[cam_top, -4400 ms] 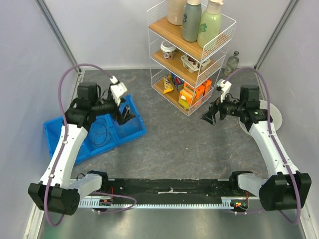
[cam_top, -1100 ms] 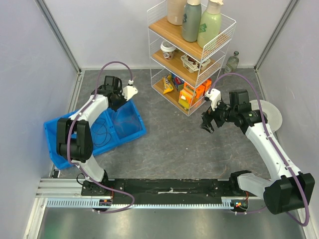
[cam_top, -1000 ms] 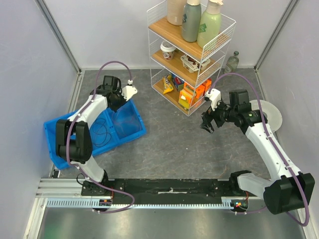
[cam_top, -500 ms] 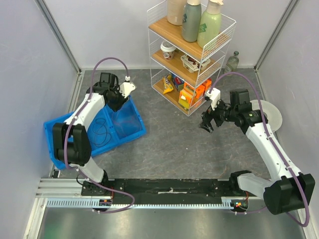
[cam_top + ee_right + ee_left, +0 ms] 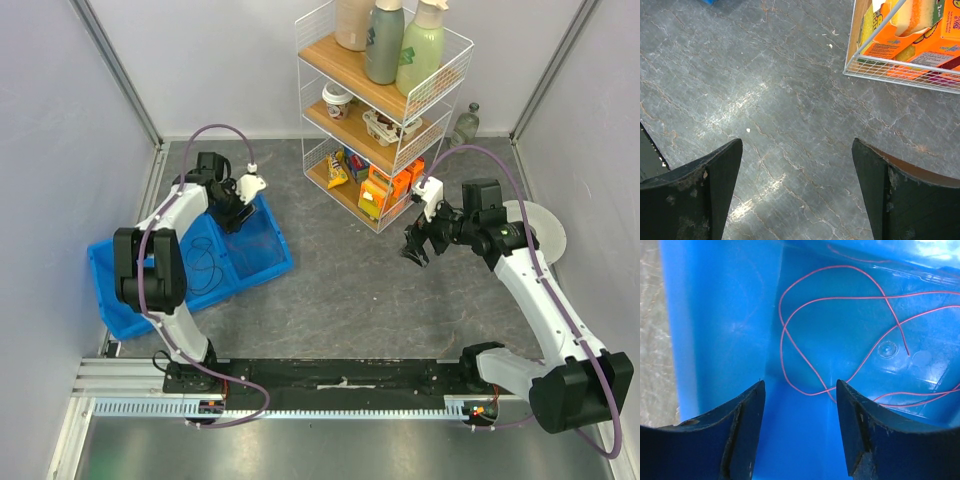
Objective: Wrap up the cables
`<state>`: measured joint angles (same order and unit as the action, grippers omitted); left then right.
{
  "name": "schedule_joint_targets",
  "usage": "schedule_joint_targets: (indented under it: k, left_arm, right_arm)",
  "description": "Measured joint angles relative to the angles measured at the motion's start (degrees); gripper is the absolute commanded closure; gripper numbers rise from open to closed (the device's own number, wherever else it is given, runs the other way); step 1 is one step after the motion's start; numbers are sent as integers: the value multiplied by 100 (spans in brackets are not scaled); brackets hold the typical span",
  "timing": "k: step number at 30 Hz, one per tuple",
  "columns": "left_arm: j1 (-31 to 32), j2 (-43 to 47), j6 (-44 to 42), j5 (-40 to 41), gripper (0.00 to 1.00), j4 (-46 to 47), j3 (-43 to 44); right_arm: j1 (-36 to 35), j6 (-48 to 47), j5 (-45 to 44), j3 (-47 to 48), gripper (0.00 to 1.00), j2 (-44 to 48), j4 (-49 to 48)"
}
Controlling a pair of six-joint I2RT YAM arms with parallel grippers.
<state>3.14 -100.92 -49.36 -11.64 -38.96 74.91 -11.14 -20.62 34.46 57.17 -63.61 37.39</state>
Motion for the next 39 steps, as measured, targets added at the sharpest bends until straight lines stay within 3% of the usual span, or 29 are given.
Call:
schedule_joint_targets:
  k: [17, 22, 26, 34, 39]
  left_arm:
    - [28, -529, -133, -48, 42, 256, -94]
    - [52, -542, -153, -44, 65, 461, -262]
    - [55, -542, -195, -42, 96, 533, -319]
    - [55, -424, -164, -17, 98, 535, -319]
    - [42, 297, -52, -105, 98, 249, -240]
  right_arm:
    - [0, 4, -2, 0, 2, -31, 0]
    - [0, 4, -2, 0, 2, -44, 0]
    - [0, 4, -4, 0, 2, -81, 0]
    - [0, 7, -7, 0, 2, -85, 0]
    - [0, 22, 7, 20, 2, -48, -4]
